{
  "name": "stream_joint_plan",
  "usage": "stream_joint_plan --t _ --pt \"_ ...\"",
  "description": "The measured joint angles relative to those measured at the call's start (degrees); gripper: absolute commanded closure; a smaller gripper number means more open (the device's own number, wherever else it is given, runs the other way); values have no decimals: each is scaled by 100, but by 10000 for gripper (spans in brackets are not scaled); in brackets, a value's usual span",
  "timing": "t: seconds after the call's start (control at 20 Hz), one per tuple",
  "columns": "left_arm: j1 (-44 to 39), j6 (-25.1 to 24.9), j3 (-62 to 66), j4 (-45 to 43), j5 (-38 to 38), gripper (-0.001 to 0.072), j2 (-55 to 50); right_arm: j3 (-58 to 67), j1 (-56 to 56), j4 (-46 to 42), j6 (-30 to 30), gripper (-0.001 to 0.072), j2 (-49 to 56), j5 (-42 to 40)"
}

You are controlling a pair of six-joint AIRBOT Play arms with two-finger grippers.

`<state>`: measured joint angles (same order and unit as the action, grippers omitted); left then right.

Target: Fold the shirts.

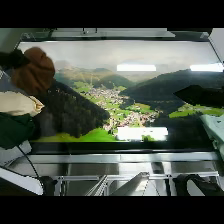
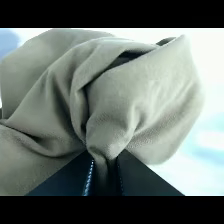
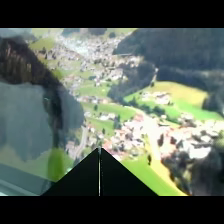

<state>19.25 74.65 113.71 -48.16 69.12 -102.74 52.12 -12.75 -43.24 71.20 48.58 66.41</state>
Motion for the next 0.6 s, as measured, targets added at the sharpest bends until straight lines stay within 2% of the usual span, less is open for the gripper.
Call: stream_joint_plan --t 0.05,0.1,0.15,0.2,0.25,0.4,0.6 --pt "-175 -66 -153 492 101 687 387 0 0 0 0 688 0 -9" --pt "-374 -122 -302 841 192 687 741 0 0 0 0 651 0 -11" --pt "-601 -146 -461 1054 278 683 1067 0 0 0 0 419 0 -11" --pt "-824 -160 -619 1143 308 462 1342 0 0 0 0 197 0 -11" --pt "-1036 -153 -769 1163 332 375 1563 0 0 -2 -2 137 0 -9" --pt "-1606 50 -1250 1043 435 375 2061 0 0 -2 -2 139 0 13" --pt "-1829 345 -1808 540 815 375 2439 2 0 0 -2 139 61 31"
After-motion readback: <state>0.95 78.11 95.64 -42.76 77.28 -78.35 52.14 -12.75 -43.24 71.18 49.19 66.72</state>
